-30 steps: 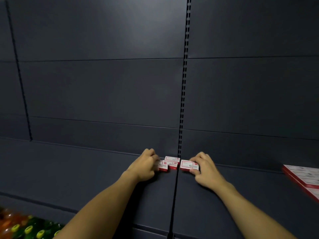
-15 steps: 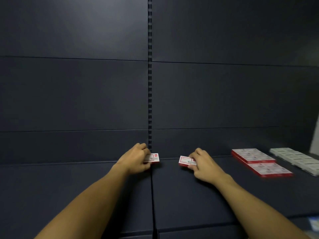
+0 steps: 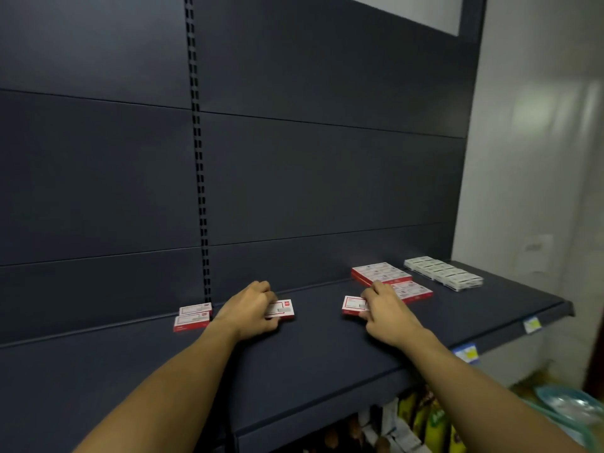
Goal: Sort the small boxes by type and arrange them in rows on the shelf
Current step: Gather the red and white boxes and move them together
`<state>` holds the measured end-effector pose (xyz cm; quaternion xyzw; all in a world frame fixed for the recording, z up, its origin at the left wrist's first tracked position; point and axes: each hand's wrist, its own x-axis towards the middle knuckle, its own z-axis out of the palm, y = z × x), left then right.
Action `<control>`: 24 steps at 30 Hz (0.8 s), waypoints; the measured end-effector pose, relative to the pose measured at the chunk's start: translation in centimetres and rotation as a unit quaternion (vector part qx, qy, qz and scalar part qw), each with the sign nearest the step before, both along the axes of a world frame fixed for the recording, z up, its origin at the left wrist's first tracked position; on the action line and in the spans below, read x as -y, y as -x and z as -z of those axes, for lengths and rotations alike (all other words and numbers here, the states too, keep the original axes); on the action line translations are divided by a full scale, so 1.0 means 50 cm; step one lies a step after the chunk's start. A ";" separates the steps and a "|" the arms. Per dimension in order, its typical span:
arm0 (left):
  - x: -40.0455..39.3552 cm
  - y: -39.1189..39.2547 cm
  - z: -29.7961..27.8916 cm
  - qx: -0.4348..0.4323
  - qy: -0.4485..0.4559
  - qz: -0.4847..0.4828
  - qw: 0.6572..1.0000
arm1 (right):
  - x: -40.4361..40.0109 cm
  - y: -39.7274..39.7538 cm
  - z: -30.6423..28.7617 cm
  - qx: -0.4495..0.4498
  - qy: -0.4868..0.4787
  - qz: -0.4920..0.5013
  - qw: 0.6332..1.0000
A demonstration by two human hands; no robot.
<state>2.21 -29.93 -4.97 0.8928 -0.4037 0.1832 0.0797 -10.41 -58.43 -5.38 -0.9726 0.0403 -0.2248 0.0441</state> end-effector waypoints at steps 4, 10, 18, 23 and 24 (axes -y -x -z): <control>0.059 0.029 -0.011 0.004 -0.024 0.017 1.000 | 0.051 0.041 -0.014 -0.004 0.004 0.032 0.999; 0.141 0.068 -0.041 0.019 -0.029 0.032 0.999 | 0.112 0.101 -0.031 0.003 0.002 0.066 0.998; 0.265 0.150 -0.050 0.030 -0.034 0.042 0.998 | 0.211 0.192 -0.031 0.009 -0.021 0.060 0.998; 0.341 0.202 -0.045 0.036 -0.040 0.040 0.998 | 0.279 0.249 -0.028 0.004 -0.032 0.056 0.998; 0.355 0.211 -0.043 0.034 -0.039 0.040 0.998 | 0.293 0.260 -0.028 0.002 -0.033 0.057 0.998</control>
